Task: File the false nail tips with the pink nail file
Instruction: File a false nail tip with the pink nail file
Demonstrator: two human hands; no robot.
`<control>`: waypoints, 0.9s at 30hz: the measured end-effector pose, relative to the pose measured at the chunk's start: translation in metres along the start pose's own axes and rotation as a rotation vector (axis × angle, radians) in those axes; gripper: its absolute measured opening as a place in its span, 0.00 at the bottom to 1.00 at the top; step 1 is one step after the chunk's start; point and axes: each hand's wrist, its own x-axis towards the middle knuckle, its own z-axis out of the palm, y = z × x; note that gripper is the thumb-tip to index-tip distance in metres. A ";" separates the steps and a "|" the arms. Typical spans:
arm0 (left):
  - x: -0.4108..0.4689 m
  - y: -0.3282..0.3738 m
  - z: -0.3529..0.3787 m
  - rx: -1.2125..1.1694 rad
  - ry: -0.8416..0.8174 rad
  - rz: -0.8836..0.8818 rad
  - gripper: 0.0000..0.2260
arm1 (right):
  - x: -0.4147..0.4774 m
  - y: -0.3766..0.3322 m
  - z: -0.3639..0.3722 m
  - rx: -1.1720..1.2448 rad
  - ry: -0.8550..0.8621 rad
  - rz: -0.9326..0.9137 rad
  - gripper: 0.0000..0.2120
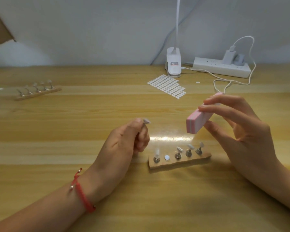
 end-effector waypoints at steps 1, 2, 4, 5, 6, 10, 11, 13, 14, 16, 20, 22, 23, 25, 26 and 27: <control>0.000 0.000 -0.001 0.005 -0.014 0.004 0.16 | 0.000 0.000 0.000 0.007 -0.002 0.004 0.19; 0.000 -0.001 -0.001 0.005 -0.035 0.015 0.16 | -0.001 0.001 0.000 0.013 -0.004 0.006 0.19; -0.001 -0.001 -0.001 -0.023 -0.079 0.027 0.14 | -0.001 0.002 0.000 0.011 -0.007 0.002 0.18; -0.002 -0.001 -0.001 -0.050 -0.092 0.028 0.13 | -0.001 0.002 0.000 0.009 -0.011 -0.003 0.17; -0.003 -0.002 -0.001 -0.078 -0.102 0.031 0.12 | -0.001 0.002 0.000 0.006 -0.014 -0.005 0.17; -0.006 -0.003 0.000 -0.067 -0.129 0.099 0.08 | -0.001 0.000 0.000 -0.008 -0.020 0.007 0.19; -0.006 -0.003 0.000 -0.024 -0.131 0.124 0.08 | -0.001 -0.001 0.000 -0.016 -0.021 0.003 0.19; -0.006 -0.003 0.000 0.047 -0.109 0.175 0.07 | -0.001 -0.003 0.000 -0.032 -0.021 -0.016 0.17; -0.006 -0.002 -0.001 0.082 -0.087 0.205 0.07 | -0.001 -0.005 0.000 -0.043 -0.021 -0.030 0.16; -0.006 -0.001 -0.002 0.166 -0.035 0.264 0.07 | -0.003 -0.010 0.003 -0.067 -0.030 -0.068 0.15; -0.007 0.000 -0.002 0.333 0.013 0.393 0.07 | -0.005 -0.019 0.006 -0.067 -0.059 -0.141 0.14; -0.008 0.001 -0.001 0.412 0.009 0.478 0.06 | -0.008 -0.025 0.007 -0.066 -0.077 -0.163 0.15; -0.008 0.002 0.000 0.444 0.000 0.520 0.05 | -0.009 -0.027 0.007 -0.075 -0.088 -0.175 0.15; -0.010 0.002 0.002 0.502 -0.009 0.586 0.05 | -0.008 -0.028 0.008 -0.090 -0.098 -0.198 0.18; -0.011 0.002 0.002 0.528 -0.002 0.602 0.06 | -0.006 -0.028 0.009 -0.098 -0.097 -0.198 0.18; -0.011 0.001 0.002 0.552 0.012 0.608 0.06 | -0.005 -0.028 0.011 -0.111 -0.095 -0.188 0.18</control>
